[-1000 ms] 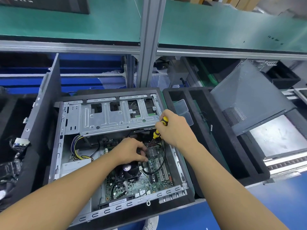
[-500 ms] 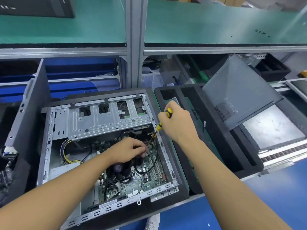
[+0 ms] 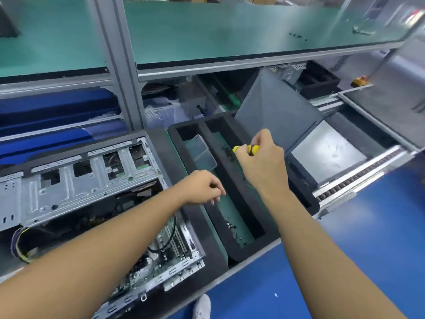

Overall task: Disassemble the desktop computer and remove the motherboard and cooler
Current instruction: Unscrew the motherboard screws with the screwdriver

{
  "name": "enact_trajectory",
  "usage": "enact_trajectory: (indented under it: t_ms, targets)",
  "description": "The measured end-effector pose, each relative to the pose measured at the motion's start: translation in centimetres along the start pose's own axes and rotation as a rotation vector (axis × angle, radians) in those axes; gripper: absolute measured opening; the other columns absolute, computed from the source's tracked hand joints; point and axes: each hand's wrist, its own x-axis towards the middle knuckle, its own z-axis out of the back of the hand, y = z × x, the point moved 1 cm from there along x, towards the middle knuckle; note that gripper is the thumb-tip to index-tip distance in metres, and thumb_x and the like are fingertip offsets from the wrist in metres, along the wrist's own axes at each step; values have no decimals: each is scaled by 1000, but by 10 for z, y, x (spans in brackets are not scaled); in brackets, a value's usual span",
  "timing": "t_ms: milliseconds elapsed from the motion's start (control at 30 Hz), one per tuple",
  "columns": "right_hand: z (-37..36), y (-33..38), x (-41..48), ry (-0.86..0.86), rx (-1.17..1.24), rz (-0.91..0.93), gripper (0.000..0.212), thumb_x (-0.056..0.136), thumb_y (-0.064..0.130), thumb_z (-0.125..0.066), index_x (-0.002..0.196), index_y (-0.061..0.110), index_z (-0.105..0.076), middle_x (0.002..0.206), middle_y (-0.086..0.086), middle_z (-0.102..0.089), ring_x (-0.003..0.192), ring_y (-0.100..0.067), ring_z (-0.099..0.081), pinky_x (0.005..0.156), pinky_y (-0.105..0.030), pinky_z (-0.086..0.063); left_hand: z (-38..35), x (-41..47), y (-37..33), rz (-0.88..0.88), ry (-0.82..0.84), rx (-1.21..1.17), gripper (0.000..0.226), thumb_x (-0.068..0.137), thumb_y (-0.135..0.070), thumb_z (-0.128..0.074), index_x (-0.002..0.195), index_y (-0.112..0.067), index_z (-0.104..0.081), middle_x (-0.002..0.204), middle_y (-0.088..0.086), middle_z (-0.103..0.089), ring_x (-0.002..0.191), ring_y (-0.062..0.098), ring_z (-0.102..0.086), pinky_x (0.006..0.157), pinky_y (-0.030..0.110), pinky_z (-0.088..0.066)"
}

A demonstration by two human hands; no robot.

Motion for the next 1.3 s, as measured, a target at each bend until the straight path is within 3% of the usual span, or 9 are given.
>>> enact_trajectory:
  t_ms: [133, 233, 400, 467, 567, 667, 867, 1067, 1300]
  targets:
    - [20, -36, -8, 48, -37, -42, 20, 86, 27, -57, 87, 17, -39, 64, -2, -50, 56, -21, -38, 49, -32, -33, -47, 41, -5, 197, 204, 17, 21, 93, -6, -50, 97, 1, -70, 87, 14, -75, 62, 16, -70, 54, 25, -56]
    - [32, -60, -12, 97, -81, -75, 17, 86, 26, -56, 89, 19, -40, 66, -3, -53, 57, -21, -41, 49, -32, -32, -77, 61, -6, 299, 209, -61, 20, 95, -4, -47, 92, -4, -66, 87, 11, -72, 68, 20, -67, 50, 22, -50]
    - [41, -86, -14, 109, -117, -126, 18, 85, 30, -54, 87, 24, -38, 65, 0, -52, 56, -21, -41, 49, -30, -34, -95, 76, -12, 275, 203, 49, 46, 91, -1, -44, 131, -15, -62, 123, 4, -67, 100, 19, -66, 76, 21, -47]
    - [42, -89, -13, 108, -111, -124, 18, 85, 30, -54, 87, 23, -38, 63, 2, -52, 55, -19, -41, 48, -30, -33, -92, 75, -17, 267, 143, 144, 58, 87, 3, -36, 134, -19, -62, 136, 1, -61, 115, 23, -63, 79, 20, -47]
    - [38, -81, -7, 104, -90, -96, 18, 85, 30, -55, 88, 22, -39, 61, 5, -50, 53, -17, -41, 47, -29, -30, -77, 73, -19, 264, 91, 104, 57, 86, 8, -31, 112, -19, -74, 121, 1, -69, 105, 19, -67, 77, 26, -55]
    - [29, -64, -2, 101, -59, -56, 18, 86, 29, -56, 88, 21, -40, 61, 5, -48, 54, -19, -41, 49, -30, -30, -57, 71, -17, 262, -29, -49, 42, 88, 4, -37, 89, -17, -73, 96, 0, -77, 72, 7, -68, 55, 16, -50]
    - [6, -17, -5, 72, 49, 78, 13, 85, 22, -58, 86, 17, -47, 62, 0, -51, 60, -25, -46, 54, -39, -42, -3, 40, -2, 81, -237, -107, 34, 85, -11, -41, 90, -27, -71, 72, -12, -74, 54, 8, -63, 45, 17, -40]
    - [-24, 41, -16, -43, 194, 268, 19, 90, 22, -61, 80, 11, -49, 56, -5, -50, 52, -24, -46, 48, -41, -42, 45, -14, 29, -56, -657, -208, 31, 75, -22, -40, 68, -32, -69, 52, -1, -56, 44, 13, -42, 42, 26, -33]
    - [-56, 83, -32, 80, 210, 413, 22, 90, 15, -60, 74, 4, -48, 53, -16, -50, 47, -28, -42, 46, -43, -36, 69, -60, 73, -89, -673, -423, 25, 75, -22, -43, 64, -20, -64, 44, -8, -40, 40, 10, -32, 43, 21, -25]
